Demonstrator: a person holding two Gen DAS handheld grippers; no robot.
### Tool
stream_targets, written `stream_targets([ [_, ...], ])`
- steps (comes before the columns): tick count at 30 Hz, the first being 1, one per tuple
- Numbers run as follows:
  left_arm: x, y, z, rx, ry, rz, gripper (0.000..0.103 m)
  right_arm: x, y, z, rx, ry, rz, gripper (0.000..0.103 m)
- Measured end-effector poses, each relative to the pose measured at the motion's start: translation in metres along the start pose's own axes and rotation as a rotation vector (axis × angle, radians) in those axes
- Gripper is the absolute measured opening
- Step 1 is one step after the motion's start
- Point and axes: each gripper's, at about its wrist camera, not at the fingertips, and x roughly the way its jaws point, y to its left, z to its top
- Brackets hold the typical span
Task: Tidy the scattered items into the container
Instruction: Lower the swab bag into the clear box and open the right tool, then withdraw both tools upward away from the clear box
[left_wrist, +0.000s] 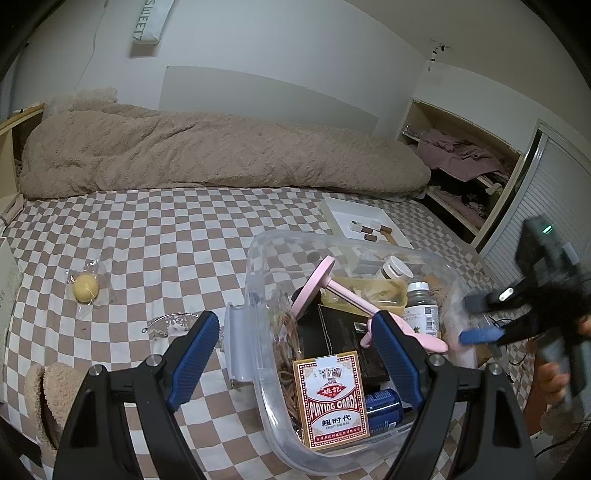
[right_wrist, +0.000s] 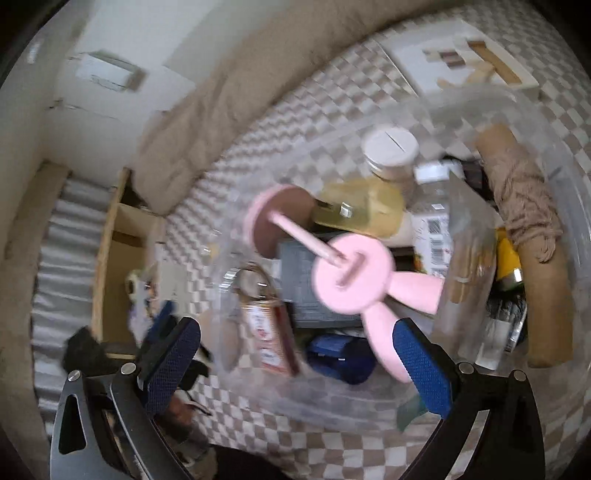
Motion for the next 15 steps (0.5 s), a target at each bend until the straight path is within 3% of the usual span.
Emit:
stream_targets([
  [6, -0.004, -0.001, -0.001, 0.000, -0.004, -0.009, 0.085, 0.006, -0.039, 0.003, 0.049, 0.052, -0.185, 0.103],
  [8, -0.005, -0.003, -0.002, 0.006, -0.003, -0.008, 0.085, 0.005, -0.036, 0.004, 0.000, 0.043, -0.254, 0.103],
  [11, -0.008, -0.006, -0.002, 0.013, -0.004, -0.008, 0.085, 0.006, -0.034, 0.005, -0.095, 0.024, -0.431, 0.103],
  [15, -0.013, -0.009, -0.004, 0.022, -0.010, -0.007, 0.085, 0.003, -0.041, 0.008, -0.076, 0.040, -0.425, 0.103],
])
